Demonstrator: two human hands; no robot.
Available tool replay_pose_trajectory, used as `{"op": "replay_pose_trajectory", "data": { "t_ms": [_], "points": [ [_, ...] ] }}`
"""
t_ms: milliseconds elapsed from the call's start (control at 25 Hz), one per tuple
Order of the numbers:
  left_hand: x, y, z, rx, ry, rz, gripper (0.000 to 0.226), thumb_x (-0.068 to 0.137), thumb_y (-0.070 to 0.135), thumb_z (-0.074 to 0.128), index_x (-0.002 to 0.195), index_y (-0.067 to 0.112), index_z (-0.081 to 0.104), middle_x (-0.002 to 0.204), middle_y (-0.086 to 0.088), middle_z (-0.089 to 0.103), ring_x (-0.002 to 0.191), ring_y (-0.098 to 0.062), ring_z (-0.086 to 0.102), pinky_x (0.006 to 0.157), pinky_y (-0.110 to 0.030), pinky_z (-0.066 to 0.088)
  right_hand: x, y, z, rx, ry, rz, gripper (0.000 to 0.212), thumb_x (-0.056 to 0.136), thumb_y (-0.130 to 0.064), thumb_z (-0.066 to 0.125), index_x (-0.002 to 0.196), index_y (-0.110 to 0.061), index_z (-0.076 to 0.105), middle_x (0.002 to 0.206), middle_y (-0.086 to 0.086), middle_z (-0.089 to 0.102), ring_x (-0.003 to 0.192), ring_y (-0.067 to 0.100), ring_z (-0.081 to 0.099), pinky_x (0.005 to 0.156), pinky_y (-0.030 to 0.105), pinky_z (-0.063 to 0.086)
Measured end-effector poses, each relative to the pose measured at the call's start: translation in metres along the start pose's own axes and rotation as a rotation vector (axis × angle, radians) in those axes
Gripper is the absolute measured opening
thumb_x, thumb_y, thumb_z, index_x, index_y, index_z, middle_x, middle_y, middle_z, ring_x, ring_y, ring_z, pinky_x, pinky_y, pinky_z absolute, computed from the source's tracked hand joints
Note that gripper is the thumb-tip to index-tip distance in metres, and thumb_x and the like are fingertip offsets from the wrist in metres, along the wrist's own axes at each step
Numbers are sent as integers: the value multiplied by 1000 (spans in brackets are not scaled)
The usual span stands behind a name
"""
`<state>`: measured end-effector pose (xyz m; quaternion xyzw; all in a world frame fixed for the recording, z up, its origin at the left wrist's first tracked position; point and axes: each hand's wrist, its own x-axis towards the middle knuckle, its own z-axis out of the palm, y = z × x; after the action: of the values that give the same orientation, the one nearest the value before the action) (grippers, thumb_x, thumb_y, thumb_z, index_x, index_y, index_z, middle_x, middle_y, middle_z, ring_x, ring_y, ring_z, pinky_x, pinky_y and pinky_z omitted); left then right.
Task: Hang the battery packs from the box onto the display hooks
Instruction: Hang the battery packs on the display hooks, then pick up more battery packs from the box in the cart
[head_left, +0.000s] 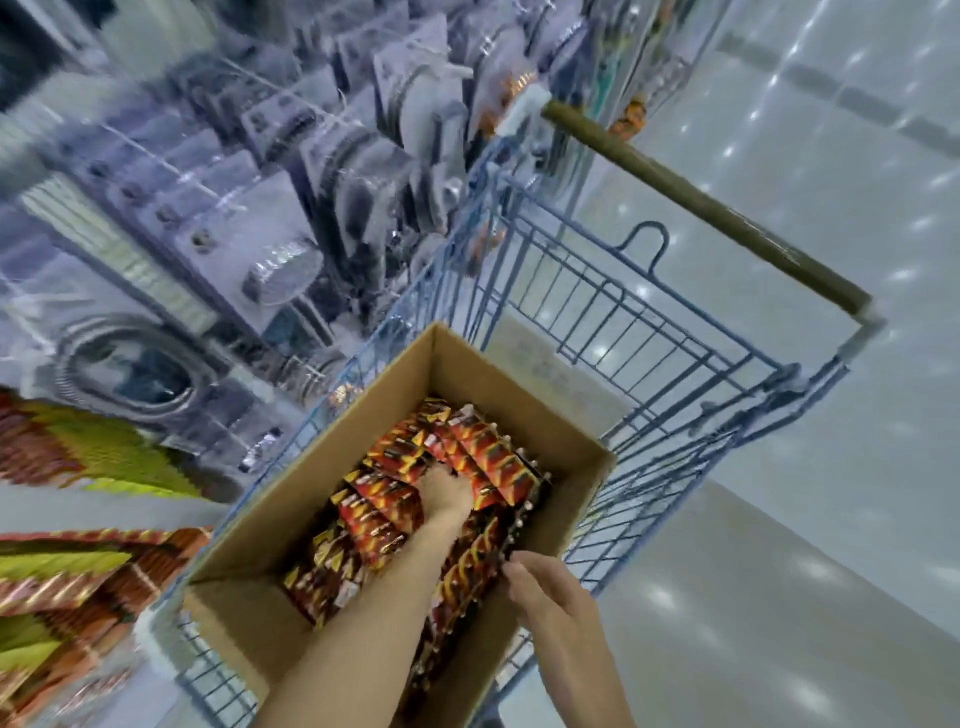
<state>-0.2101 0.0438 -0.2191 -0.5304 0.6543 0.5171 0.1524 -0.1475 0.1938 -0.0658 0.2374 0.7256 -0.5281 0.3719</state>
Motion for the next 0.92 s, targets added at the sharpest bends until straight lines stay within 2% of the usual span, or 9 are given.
{"op": "replay_pose_trajectory", "data": {
  "t_ms": [80, 160, 360, 520, 600, 720, 800, 840, 920],
  "points": [
    [12, 5, 14, -4, 50, -63, 35, 101, 18, 61, 131, 0, 62, 135, -14, 62, 126, -36, 57, 105, -38, 43, 4, -2, -6, 15, -1, 7, 10, 98, -31, 68, 103, -26, 74, 101, -6, 74, 101, 9, 67, 86, 23, 51],
    [18, 6, 21, 21, 107, -136, 46, 99, 27, 68, 136, 1, 58, 139, -19, 59, 126, -38, 57, 103, -41, 47, 9, -4, -9, 10, -2, 8, 10, 98, -33, 68, 102, -28, 75, 101, -8, 75, 100, 7, 67, 91, 26, 52],
    [19, 4, 11, -54, 116, -211, 35, 98, 29, 67, 119, 1, 69, 124, -17, 69, 114, -36, 64, 98, -41, 51, 24, -19, -16, -7, -13, -7, 14, 98, -36, 66, 107, -30, 73, 107, -11, 73, 104, 5, 66, 98, 30, 51],
    [-10, -14, -26, -185, 32, -162, 36, 102, 28, 64, 132, 10, 67, 126, -7, 71, 113, -26, 69, 103, -43, 54, 48, -36, -13, -35, -28, -57, 19, 99, -37, 63, 116, -29, 66, 112, -11, 68, 107, 5, 64, 96, 28, 50],
    [-36, -29, -51, -352, -19, -166, 21, 101, 23, 65, 120, 15, 70, 109, -6, 78, 95, -25, 77, 96, -47, 59, 66, -43, -9, -129, -23, -82, 23, 101, -34, 61, 120, -23, 60, 114, -9, 64, 105, 7, 61, 90, 26, 46],
    [-78, -49, -87, -451, -44, -167, 16, 99, 16, 68, 112, 26, 67, 108, -7, 78, 95, -27, 78, 95, -53, 59, 102, -47, -5, -308, 7, -89, 31, 99, -26, 62, 127, -18, 51, 111, -3, 58, 101, 16, 59, 91, 34, 49],
    [-104, -60, -106, -489, -59, -138, 21, 100, 13, 67, 116, 27, 69, 106, -4, 80, 95, -24, 78, 91, -51, 60, 121, -45, -2, -463, 46, -75, 26, 96, -18, 58, 119, -11, 50, 98, 3, 56, 83, 18, 57, 75, 40, 51],
    [-114, -66, -114, -510, -64, -123, 21, 101, 13, 65, 116, 27, 69, 105, -3, 80, 95, -23, 78, 87, -49, 61, 127, -44, 1, -556, 60, -70, 27, 96, -15, 56, 121, -6, 48, 99, 6, 55, 82, 21, 57, 69, 39, 49],
    [-127, -77, -126, -537, -57, -120, 22, 102, 13, 63, 118, 27, 68, 106, -4, 80, 97, -24, 78, 86, -49, 61, 140, -41, 5, -809, 70, -172, 37, 97, -8, 57, 132, -4, 45, 116, 13, 54, 101, 30, 61, 76, 37, 49]
  ]
}}
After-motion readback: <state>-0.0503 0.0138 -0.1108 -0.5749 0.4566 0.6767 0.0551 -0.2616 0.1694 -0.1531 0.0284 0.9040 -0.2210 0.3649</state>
